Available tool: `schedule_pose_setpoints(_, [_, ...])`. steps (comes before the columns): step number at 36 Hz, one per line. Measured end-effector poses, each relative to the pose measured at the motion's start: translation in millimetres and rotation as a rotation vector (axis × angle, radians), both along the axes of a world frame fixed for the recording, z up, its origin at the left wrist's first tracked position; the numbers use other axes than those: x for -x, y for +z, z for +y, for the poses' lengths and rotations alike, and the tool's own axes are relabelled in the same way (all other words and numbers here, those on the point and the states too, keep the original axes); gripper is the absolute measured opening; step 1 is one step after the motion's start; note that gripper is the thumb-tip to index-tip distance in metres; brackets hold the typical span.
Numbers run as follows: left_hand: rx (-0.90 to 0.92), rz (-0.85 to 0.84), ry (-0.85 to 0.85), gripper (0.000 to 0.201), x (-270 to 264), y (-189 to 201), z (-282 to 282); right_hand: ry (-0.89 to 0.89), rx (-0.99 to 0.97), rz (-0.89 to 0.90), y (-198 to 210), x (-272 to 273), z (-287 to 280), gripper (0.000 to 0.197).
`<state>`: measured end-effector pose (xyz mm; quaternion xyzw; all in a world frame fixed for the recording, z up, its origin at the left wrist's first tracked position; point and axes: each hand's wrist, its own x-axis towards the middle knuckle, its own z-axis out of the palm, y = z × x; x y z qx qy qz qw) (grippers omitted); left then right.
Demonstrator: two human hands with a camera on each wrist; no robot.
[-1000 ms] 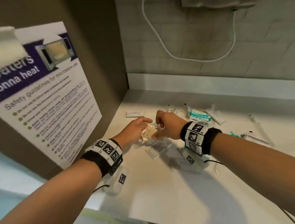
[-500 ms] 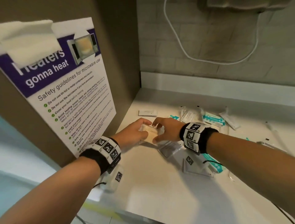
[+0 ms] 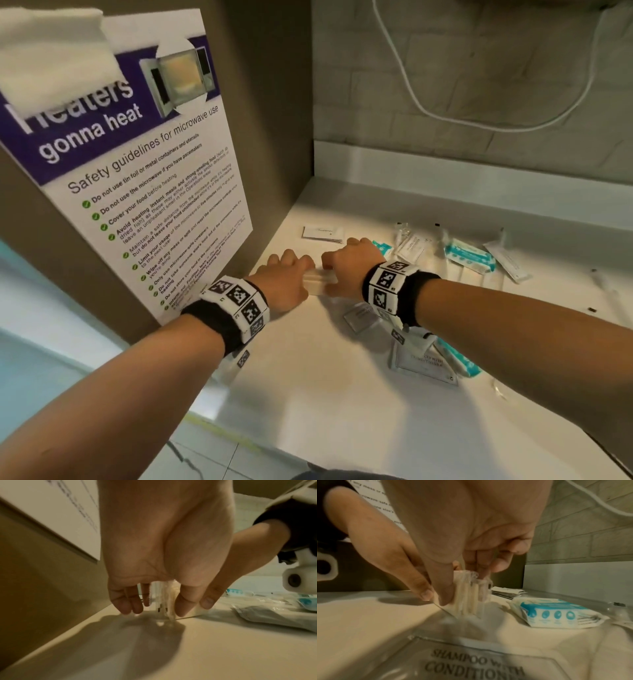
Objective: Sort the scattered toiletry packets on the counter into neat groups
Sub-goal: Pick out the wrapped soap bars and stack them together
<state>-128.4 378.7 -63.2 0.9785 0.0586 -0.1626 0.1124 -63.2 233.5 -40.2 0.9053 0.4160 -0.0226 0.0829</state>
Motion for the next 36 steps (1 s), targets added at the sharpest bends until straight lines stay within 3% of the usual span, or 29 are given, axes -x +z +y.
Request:
schedule_pose_setpoints(3, [0.017, 0.034, 0.046, 0.039, -3, 0, -5, -0.035, 0.015, 0.032, -5, 1, -2, 0.038])
schedule_pose_setpoints(7, [0.112, 0.025, 0.063, 0.041, -7, -1, -13, -0.124, -0.049, 0.275, -12, 4, 1, 0.034])
schedule_pose_setpoints(10, [0.180, -0.002, 0.056, 0.041, -7, -3, -16, -0.116, -0.086, 0.342, -13, 5, 2, 0.035])
schedule_pose_setpoints(18, [0.186, -0.005, 0.053, 0.080, -3, -3, -15, -0.075, -0.043, 0.346, -14, 5, 1, 0.047])
schedule_pose_setpoints(25, [0.238, 0.016, 0.165, 0.067, -4, 0, -10, -0.084, -0.073, 0.338, -19, 3, 1, 0.053])
schedule_pose_setpoints(36, [0.328, -0.019, 0.079, 0.069, 0, -5, -11, -0.124, -0.168, 0.414, -17, -1, 1, 0.052])
